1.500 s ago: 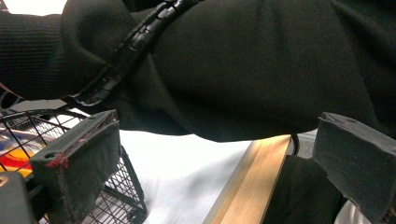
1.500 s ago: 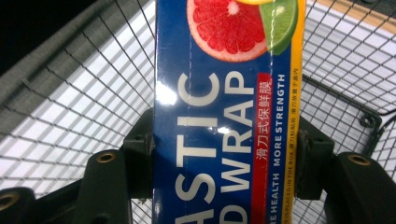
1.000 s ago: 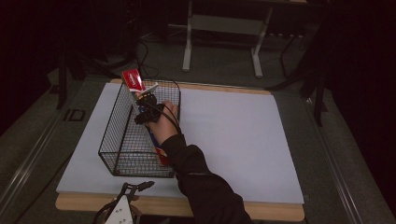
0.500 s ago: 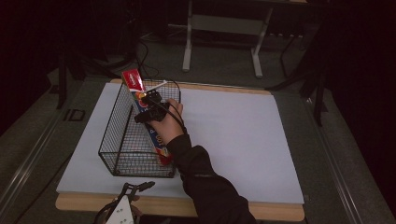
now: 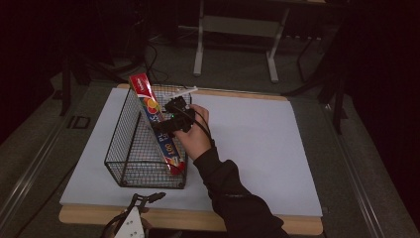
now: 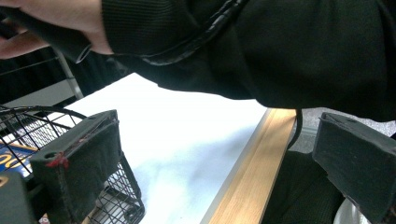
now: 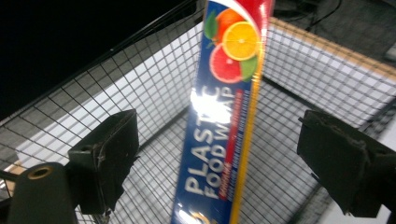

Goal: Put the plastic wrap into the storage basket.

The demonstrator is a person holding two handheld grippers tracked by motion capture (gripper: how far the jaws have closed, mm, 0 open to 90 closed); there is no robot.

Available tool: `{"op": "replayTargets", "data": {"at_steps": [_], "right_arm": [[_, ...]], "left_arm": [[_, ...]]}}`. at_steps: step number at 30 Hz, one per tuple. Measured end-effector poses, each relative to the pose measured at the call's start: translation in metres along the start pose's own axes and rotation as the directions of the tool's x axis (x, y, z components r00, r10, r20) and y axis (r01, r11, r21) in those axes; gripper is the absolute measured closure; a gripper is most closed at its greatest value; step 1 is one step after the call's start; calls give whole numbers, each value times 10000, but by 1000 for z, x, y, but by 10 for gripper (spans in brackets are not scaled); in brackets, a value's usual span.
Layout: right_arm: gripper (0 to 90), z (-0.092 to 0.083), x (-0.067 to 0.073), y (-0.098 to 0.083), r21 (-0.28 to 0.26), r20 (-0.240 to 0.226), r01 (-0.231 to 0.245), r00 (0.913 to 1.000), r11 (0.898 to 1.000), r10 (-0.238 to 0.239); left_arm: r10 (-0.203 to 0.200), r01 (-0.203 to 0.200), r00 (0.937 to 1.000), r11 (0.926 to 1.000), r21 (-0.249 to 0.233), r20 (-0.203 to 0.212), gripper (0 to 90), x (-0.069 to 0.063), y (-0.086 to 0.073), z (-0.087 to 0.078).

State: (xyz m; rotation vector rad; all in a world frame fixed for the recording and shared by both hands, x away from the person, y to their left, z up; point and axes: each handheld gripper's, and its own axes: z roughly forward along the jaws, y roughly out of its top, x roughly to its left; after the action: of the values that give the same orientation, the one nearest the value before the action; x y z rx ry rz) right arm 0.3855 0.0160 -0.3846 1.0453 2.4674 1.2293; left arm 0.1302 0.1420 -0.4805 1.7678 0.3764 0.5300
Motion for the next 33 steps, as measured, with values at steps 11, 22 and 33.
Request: {"op": "replayTargets", "data": {"at_steps": [11,22,33], "right_arm": [[129,-39,-20,-24,-248,233,172,9996,9995,-167],[133,-68,-42,-62,-363,539,45,9985,9993,-26],[139,-88,-61,-105,-224,1025,-190,9945,9996,212]], "left_arm": [[27,-28,10000,10000,76,64,18,0,0,2],[58,-59,10000,9999,91,77,18,-1,0,4],[86,-87,9999,9999,144,90,18,-1,0,5]]}}
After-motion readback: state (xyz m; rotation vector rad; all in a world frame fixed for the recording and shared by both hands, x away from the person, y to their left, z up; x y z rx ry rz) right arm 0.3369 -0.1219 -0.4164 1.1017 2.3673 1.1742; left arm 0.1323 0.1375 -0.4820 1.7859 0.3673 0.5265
